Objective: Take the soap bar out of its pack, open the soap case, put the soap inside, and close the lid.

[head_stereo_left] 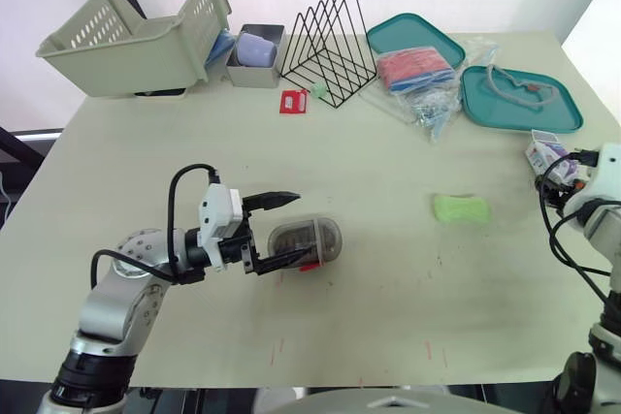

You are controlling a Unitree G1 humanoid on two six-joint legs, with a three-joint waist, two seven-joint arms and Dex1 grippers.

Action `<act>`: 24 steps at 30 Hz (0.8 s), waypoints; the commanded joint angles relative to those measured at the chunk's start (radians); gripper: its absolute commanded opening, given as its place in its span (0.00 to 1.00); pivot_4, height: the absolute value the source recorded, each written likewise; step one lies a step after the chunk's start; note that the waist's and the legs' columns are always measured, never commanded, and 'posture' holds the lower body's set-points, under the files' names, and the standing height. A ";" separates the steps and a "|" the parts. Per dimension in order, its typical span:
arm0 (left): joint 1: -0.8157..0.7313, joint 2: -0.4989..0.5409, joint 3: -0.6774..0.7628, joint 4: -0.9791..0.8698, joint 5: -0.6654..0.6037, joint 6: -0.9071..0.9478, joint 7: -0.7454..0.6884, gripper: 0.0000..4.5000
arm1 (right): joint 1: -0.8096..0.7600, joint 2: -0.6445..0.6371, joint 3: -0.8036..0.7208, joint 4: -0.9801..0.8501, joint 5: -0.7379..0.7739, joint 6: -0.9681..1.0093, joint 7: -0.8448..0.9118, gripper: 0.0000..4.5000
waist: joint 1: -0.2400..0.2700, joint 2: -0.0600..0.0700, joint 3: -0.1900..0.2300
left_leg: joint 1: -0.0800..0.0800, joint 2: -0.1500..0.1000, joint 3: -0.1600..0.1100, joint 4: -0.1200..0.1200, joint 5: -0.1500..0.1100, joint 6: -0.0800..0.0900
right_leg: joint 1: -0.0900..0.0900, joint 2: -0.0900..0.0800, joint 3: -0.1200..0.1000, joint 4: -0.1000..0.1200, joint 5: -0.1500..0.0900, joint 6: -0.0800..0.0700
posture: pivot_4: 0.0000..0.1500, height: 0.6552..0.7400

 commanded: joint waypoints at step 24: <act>-0.044 -0.020 0.006 0.014 -0.006 -0.017 -0.009 1.00 | 0.003 -0.198 0.162 0.088 0.038 -0.641 0.521 0.99 | 0.002 -0.001 0.001 | -0.001 0.000 0.000 0.000 0.000 0.000 | 0.000 0.000 0.000 -0.001 0.000 0.000 | 1.00 1.00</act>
